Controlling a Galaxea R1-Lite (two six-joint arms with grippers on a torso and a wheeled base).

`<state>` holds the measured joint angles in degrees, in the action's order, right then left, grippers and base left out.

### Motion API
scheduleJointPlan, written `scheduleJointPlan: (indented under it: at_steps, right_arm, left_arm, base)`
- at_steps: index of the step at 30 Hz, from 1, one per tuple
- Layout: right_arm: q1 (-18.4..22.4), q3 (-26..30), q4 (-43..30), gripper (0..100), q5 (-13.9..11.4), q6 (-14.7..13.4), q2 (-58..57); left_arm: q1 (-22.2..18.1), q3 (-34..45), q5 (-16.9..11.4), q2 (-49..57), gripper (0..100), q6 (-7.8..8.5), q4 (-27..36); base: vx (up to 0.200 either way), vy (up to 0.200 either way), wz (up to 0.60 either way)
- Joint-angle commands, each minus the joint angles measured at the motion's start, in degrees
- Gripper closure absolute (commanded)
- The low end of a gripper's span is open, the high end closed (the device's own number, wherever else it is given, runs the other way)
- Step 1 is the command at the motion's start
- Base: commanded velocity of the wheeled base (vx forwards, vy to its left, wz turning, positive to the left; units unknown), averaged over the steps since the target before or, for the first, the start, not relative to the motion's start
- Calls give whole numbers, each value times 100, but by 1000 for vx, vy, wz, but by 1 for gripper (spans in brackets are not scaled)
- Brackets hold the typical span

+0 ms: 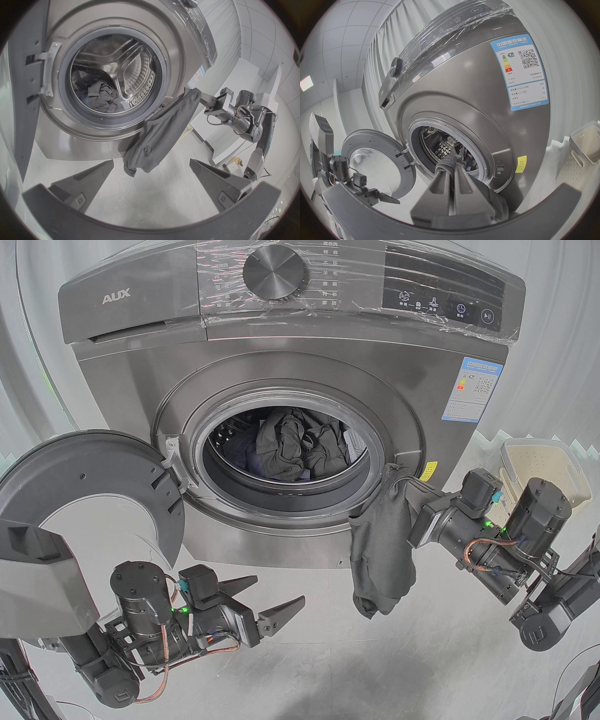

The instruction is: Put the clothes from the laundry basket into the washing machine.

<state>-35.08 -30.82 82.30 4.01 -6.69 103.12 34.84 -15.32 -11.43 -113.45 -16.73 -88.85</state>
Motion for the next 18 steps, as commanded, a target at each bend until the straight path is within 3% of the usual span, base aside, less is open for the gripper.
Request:
scheduleJointPlan:
  at_steps: [1, 8, 18]
  right_arm:
    - [-7, 6, 5, 100, -6, 1, 15]
    - [-165, 32, 5, 100, -6, 1, 24]
    - [-297, 32, 14, 100, 12, -7, 24]
  left_arm:
    - [111, -340, 10, -503, 0, 3, -1]
    - [58, -990, 27, -1039, 0, 214, -1]
    - [14, -1693, 36, -1461, 0, 231, -1]
  base:
    - [0, 0, 0]
    - [0, 0, 0]
    - [0, 0, 0]
